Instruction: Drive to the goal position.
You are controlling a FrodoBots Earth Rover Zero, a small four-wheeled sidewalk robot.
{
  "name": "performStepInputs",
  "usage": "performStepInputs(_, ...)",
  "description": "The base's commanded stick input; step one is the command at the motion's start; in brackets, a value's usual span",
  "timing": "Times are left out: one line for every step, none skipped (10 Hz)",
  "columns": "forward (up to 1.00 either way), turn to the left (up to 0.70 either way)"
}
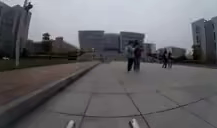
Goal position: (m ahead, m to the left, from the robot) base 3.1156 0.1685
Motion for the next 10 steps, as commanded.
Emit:
performStepInputs(0.7,0.0)
performStepInputs(0.7,0.0)
performStepInputs(0.7,0.0)
performStepInputs(0.7,0.0)
performStepInputs(0.7,0.0)
performStepInputs(0.7,0.0)
performStepInputs(0.7,0.0)
performStepInputs(0.7,0.0)
performStepInputs(0.7,0.0)
performStepInputs(0.7,0.0)
